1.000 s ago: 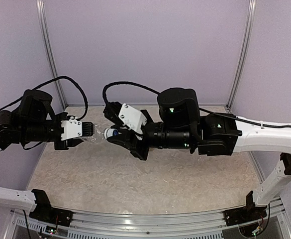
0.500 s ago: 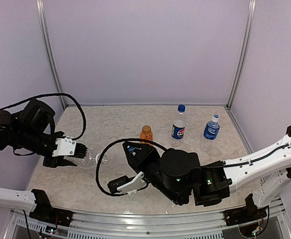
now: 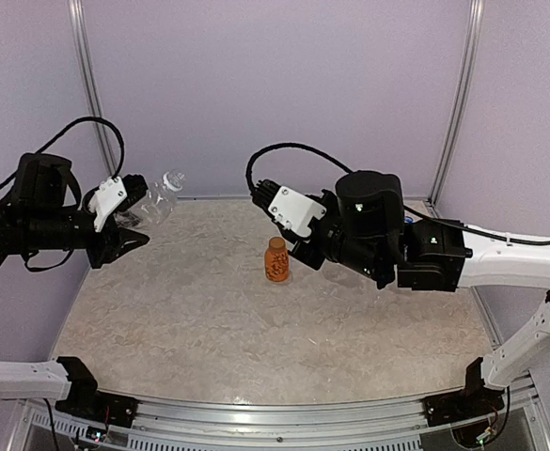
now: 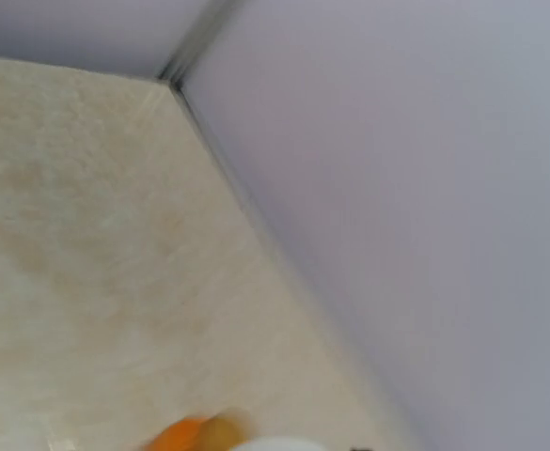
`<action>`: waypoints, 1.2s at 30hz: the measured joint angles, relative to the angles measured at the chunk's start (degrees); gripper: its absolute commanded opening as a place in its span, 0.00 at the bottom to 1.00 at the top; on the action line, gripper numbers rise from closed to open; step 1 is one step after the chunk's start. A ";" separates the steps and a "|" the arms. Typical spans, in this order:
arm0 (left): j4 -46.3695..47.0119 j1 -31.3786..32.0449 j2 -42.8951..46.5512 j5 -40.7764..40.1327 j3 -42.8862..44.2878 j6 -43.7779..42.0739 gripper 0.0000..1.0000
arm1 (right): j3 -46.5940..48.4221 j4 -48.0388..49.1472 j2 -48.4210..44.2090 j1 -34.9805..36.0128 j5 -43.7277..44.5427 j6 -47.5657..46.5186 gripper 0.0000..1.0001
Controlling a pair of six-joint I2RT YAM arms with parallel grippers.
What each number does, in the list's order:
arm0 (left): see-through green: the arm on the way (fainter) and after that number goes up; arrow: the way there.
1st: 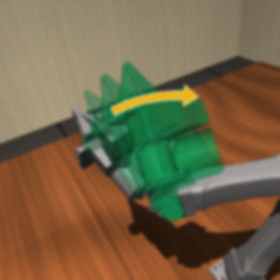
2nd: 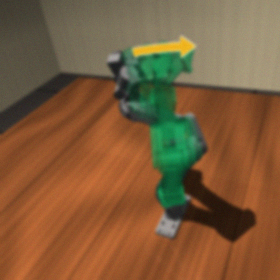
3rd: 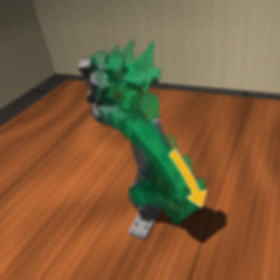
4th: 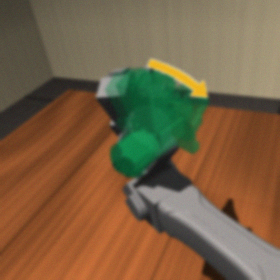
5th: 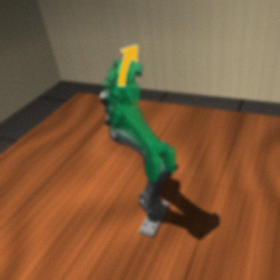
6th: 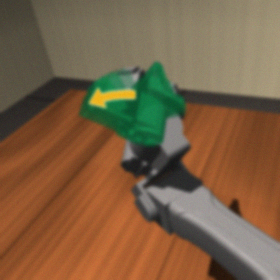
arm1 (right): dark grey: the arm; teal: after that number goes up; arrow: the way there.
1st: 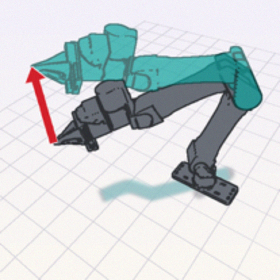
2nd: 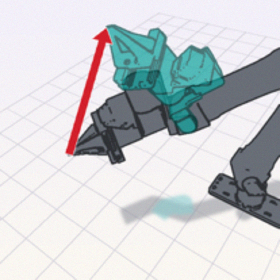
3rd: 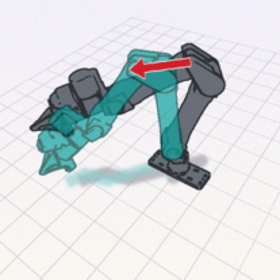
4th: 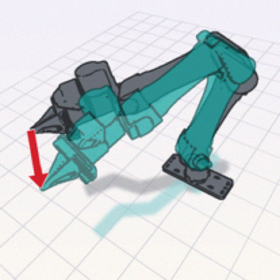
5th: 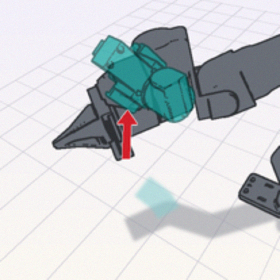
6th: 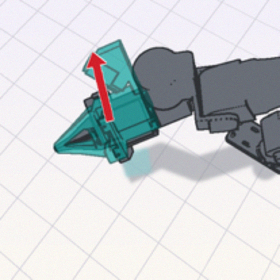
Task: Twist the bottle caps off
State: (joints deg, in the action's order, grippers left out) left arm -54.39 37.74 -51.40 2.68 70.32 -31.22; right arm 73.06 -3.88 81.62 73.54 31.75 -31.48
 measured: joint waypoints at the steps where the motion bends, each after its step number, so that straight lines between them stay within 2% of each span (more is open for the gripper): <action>1: 1.55 -1.22 0.17 0.79 1.22 3.76 0.35 | 1.11 -2.47 0.46 -1.84 -1.16 5.70 0.00; 4: 4.90 -4.81 1.42 4.63 3.19 13.55 0.36 | 7.04 -14.86 6.01 -4.44 -4.85 24.17 0.00; 9: 5.49 -7.76 3.82 13.84 2.62 22.91 0.38 | 12.24 -30.71 21.18 -4.26 -12.28 42.34 0.00; 13: 5.14 -8.20 5.51 18.97 0.90 25.20 0.38 | 13.03 -40.28 31.36 -4.17 -16.68 49.72 0.00; 18: 5.07 -8.20 7.10 21.44 -0.52 25.05 0.39 | 15.34 -47.45 38.60 -4.17 -19.74 53.64 0.02; 20: 5.07 -8.20 7.61 21.81 -0.90 24.61 0.39 | 18.03 -48.85 40.39 -4.17 -21.00 54.03 0.32; 21: 5.07 -8.17 7.91 22.03 -0.98 24.35 0.39 | 19.23 -49.20 41.22 -4.17 -21.42 54.14 0.43; 22: 5.07 -8.17 8.15 22.16 -1.01 24.11 0.39 | 20.04 -49.48 41.70 -4.17 -21.81 54.31 0.60; 23: 5.11 -8.13 8.37 22.23 -1.11 23.82 0.39 | 20.50 -49.64 41.99 -4.17 -22.08 54.55 0.89; 24: 5.11 -8.13 8.70 22.38 -1.36 23.47 0.39 | 20.94 -49.88 42.14 -4.17 -22.25 54.73 0.98; 33: 5.99 -6.71 11.19 24.92 -3.58 20.37 0.42 | 26.99 -51.74 40.85 -4.17 -22.29 52.15 0.98; 34: 6.16 -6.40 11.37 25.27 -3.63 19.78 0.42 | 28.11 -50.84 39.34 -4.15 -22.32 50.88 0.98; 35: 6.82 -5.77 11.76 25.73 -3.85 18.34 0.42 | 28.87 -44.59 31.15 -4.13 -23.82 45.83 0.97; 36: 6.84 -5.75 11.78 25.75 -3.87 18.25 0.42 | 28.87 -44.59 31.15 -4.13 -23.82 45.83 0.97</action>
State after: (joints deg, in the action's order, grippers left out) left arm -47.55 31.99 -39.62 28.42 66.46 -12.97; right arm 101.93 -48.47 112.77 69.41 7.92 14.35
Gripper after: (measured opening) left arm 0.423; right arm 0.978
